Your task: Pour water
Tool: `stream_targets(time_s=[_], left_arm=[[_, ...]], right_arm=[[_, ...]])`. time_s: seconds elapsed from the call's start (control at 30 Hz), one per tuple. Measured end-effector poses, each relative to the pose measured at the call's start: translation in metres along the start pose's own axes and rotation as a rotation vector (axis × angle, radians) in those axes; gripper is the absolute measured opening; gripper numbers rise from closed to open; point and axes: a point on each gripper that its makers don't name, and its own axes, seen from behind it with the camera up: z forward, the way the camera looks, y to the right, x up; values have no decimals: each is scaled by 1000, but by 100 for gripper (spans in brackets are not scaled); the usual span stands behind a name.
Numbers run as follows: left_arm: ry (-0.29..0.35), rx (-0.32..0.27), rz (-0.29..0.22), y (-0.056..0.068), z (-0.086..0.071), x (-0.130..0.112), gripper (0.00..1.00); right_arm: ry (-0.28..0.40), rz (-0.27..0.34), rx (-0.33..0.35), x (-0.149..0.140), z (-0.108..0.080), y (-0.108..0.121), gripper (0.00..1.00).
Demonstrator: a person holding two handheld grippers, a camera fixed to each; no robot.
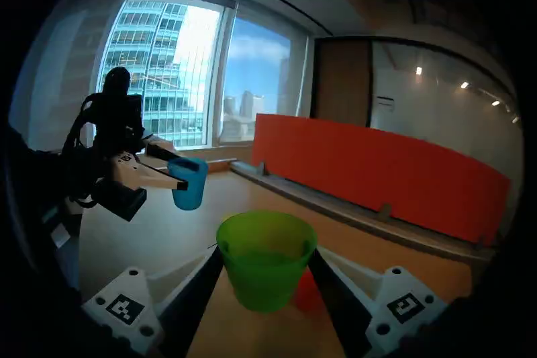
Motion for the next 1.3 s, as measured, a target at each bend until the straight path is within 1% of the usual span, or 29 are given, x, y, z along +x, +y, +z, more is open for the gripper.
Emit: stream_targets(time_s=[0.2,0.4,0.8,1.0,1.3], left_arm=[[-39,2,12,-1,6,-16,88],[-72,-8,30,2,11,-28,88],[-126,-28,34,8,18,-52,88],[-163,-45,38,11,22,-67,88],[-226,-57,67,13,28,-93,88]], right_arm=[[-46,-6,21,-13,1,1,90],[-97,-25,27,-26,5,4,90],[-165,-20,52,-46,10,7,90],[-192,-12,61,-56,14,9,90],[-245,-12,78,-77,21,8,90]])
